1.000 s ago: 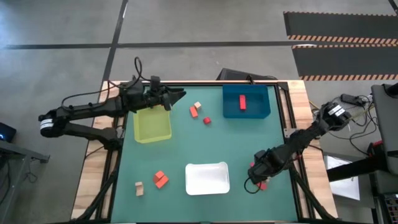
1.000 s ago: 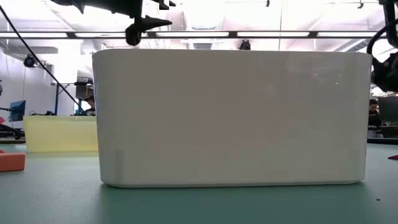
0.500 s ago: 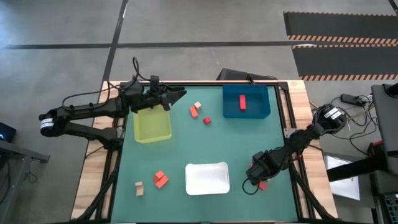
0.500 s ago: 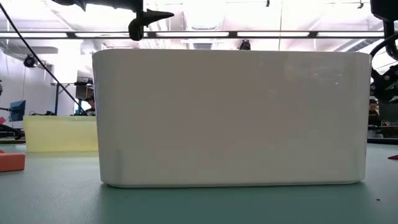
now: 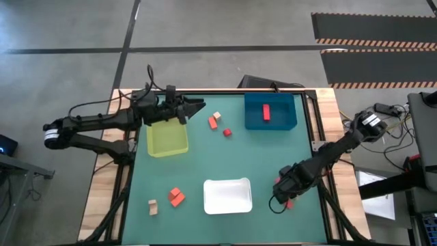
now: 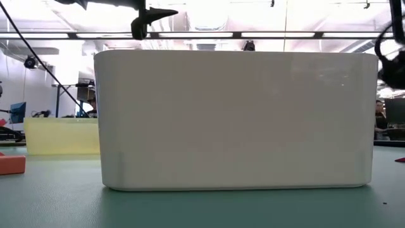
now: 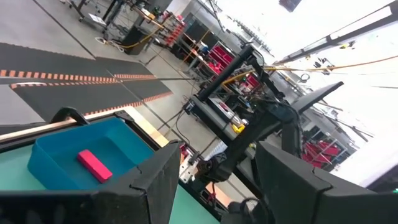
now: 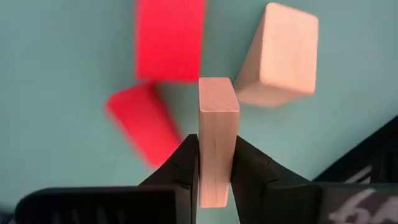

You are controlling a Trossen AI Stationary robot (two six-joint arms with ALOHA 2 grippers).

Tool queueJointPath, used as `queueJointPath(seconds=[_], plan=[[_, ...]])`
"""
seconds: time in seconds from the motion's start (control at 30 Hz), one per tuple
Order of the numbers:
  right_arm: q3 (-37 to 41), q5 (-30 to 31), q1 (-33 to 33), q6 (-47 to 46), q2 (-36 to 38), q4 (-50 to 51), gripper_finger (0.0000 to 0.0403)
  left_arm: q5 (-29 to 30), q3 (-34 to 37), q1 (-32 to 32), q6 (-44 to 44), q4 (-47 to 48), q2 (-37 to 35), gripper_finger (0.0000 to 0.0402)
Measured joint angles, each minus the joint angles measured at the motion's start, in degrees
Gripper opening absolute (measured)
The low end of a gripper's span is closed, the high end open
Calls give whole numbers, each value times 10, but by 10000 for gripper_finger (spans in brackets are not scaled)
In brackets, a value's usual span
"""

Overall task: Sort & place blocks by color
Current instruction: Put the brown block into the white bin

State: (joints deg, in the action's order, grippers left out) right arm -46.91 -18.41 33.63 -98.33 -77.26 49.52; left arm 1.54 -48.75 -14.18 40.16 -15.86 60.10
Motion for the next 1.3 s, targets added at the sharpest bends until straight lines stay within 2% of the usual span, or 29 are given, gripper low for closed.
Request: queueJointPath(seconds=[0.13, 0.27, 0.4, 0.53, 0.7, 0.87, 1.07, 1.3], plan=[[-29, 14, -2, 10, 49, 25, 51, 0, 0, 12, 1, -1, 0, 194], [-77, 67, -13, 40, 86, 92, 51, 0, 0, 25, 28, -5, 0, 194], [-135, 123, -45, 111, 99, 134, 51, 0, 0, 49, 46, -34, 0, 194], [-196, 161, -91, 220, 85, 136, 51, 1, 0, 87, 54, -103, 0, 194], [-280, 175, -155, 379, 35, 136, 51, 43, -1, 143, 45, -192, 0, 194], [-376, 164, -199, 517, -47, 136, 52, 105, -1, 202, 6, -241, 0, 194], [-491, 135, -207, 623, -154, 159, 52, 170, -1, 240, -44, -265, 0, 194], [-587, 132, -204, 715, -258, 178, 52, 171, -1, 240, -71, -333, -12, 194]])
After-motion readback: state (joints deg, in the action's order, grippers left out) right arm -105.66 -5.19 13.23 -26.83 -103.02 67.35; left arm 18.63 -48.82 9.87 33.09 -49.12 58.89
